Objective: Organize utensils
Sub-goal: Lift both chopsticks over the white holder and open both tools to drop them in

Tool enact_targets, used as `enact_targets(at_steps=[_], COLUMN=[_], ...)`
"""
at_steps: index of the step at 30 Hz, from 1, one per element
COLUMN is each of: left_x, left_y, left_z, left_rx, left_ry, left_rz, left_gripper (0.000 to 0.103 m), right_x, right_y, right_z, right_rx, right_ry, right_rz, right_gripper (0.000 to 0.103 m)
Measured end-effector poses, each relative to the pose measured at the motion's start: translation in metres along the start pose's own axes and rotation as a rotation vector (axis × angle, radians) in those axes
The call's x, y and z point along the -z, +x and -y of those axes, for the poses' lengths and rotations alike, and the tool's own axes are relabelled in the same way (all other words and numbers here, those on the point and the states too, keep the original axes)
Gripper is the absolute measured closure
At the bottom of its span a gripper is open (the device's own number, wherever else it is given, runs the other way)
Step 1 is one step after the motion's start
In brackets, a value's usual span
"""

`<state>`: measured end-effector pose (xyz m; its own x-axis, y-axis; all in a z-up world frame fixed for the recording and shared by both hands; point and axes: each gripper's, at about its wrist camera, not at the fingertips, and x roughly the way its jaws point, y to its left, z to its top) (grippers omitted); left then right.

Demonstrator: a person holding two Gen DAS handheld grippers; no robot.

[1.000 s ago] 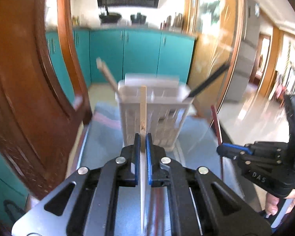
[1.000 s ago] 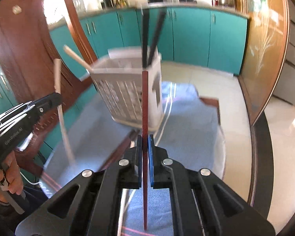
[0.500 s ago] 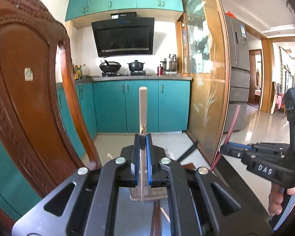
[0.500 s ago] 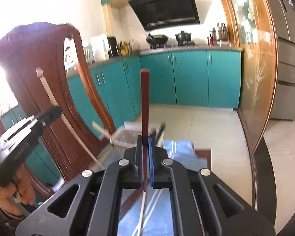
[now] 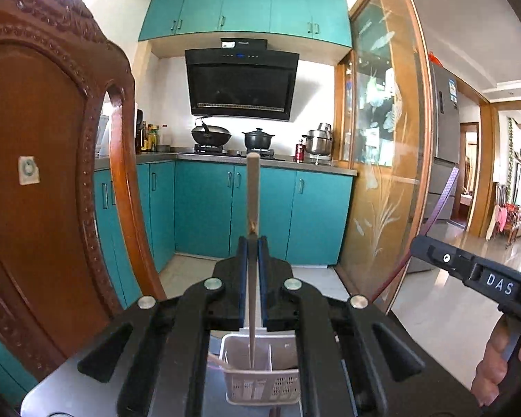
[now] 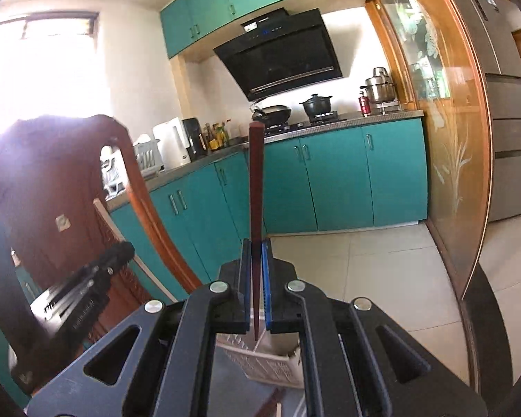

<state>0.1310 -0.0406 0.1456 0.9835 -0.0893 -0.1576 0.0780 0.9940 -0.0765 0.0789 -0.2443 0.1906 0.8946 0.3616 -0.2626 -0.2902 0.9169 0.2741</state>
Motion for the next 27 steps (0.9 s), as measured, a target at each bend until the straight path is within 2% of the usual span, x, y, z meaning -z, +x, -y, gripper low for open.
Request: enact_targets(at_steps=[5, 12, 16, 20, 24, 27], left_x=[0.006, 0.003, 0.006, 0.008, 0.01, 0.008], left_y=[0.026, 0.034, 0.042, 0.045, 0.048, 0.051], left_z=[0.001, 0.0, 0.0, 0.002, -0.001, -0.009], left_rx=[-0.012, -0.021, -0.026, -0.038, -0.059, -0.073], left_ry=[-0.01, -0.038, -0.053, -0.05, -0.059, -0.087], left_rz=[-0.021, 0.014, 0.005, 0.005, 0.01, 0.019], left_gripper=[0.096, 0.096, 0.096, 0.096, 0.096, 0.096], right_x=[0.006, 0.043, 0.063, 0.073, 0.07, 0.07], right_y=[0.03, 0.084, 0.104, 0.11, 0.096, 0.08], right_z=[-0.006, 0.007, 0.013, 0.017, 0.021, 0.021], right_rx=[0.049, 0.117, 0.11, 0.116, 0.095, 0.086], right_ry=[-0.039, -0.076, -0.09, -0.081, -0.056, -0.055], right_rz=[-0.009, -0.09, -0.15, -0.179, -0.151, -0.127], right_gripper=[0.097, 0.097, 0.097, 0.095, 0.081, 0.078])
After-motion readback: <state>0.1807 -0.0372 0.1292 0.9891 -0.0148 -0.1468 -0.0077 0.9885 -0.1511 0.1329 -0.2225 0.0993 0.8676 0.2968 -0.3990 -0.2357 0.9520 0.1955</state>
